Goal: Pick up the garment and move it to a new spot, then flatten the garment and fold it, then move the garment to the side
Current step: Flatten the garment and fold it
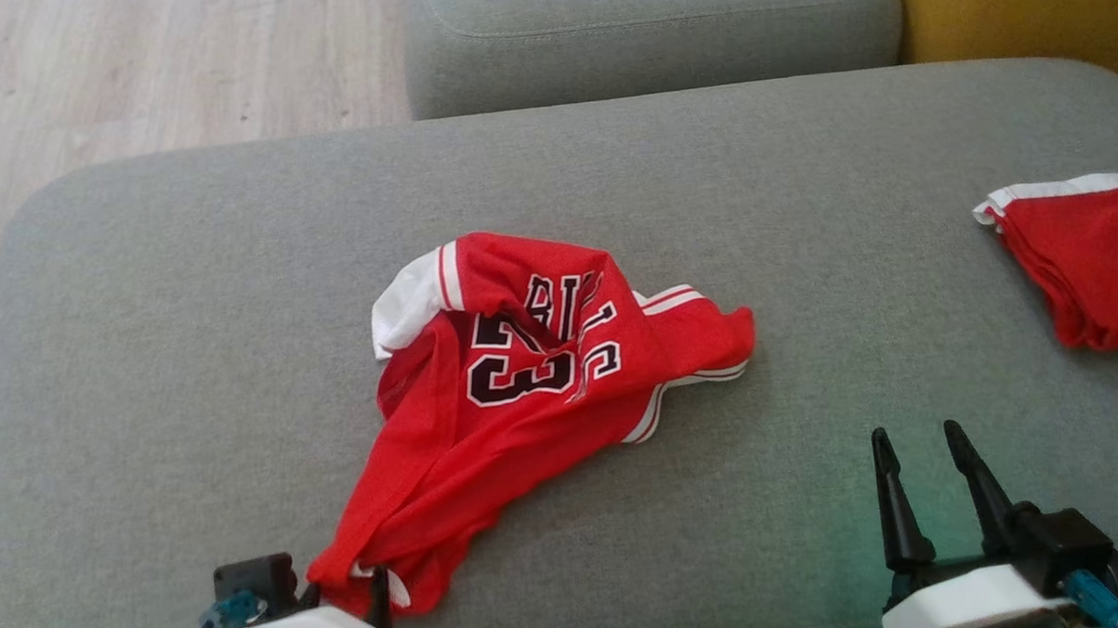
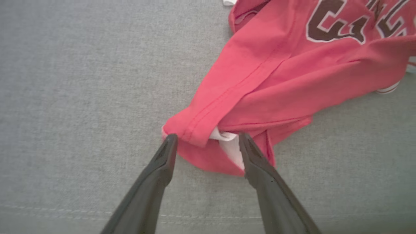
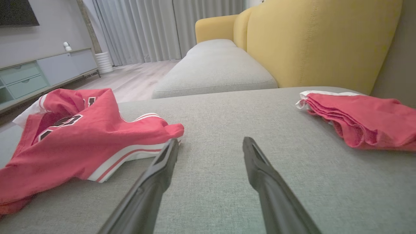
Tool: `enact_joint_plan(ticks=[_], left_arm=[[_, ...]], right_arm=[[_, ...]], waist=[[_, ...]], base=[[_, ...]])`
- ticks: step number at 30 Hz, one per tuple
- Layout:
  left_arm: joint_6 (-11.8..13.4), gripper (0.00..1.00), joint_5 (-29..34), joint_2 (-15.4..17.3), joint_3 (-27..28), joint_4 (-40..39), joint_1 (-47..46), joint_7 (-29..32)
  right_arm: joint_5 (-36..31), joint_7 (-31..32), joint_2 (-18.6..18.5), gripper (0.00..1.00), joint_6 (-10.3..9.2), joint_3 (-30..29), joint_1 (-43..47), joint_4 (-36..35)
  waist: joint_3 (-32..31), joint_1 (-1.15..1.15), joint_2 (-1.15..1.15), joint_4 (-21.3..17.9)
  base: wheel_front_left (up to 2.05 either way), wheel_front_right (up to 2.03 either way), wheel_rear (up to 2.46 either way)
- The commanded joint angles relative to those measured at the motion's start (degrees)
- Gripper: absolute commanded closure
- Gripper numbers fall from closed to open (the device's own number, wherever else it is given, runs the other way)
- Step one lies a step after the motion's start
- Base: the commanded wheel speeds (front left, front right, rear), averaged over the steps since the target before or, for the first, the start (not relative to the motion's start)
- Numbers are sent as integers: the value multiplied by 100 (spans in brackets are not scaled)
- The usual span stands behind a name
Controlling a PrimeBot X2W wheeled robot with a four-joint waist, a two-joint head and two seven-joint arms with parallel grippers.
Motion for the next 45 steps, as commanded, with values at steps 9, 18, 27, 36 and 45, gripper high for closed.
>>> enact_joint_plan(ticks=[9, 18, 27, 36, 45], left_arm=[[26, 60, -73, 34, 401, 133, -236, -240], [-183, 100, -291, 17, 514, 222, -117, -248], [-1245, 100, -1257, 157, 1229, -545, 163, -238], [-2546, 100, -2718, 896, 2632, -1585, 281, -6], [-3280, 100, -3842, 1401, 3246, -988, 23, 918]], right_arm=[[28, -62, -52, 0, 39, 74, -190, -152], [75, -62, -52, 0, 39, 72, -199, -146], [84, -62, -52, 0, 39, 45, -147, -167], [100, -62, -52, 0, 39, 20, -140, -139], [93, -62, -52, 0, 39, 66, -187, -113]], waist=[[57, 0, 0, -91], [43, 0, 0, -13], [43, 0, 0, 104], [26, 0, 0, 233], [20, 0, 0, 260]], base=[[0, 0, 0], [0, 0, 0], [0, 0, 0], [0, 0, 0], [0, 0, 0]])
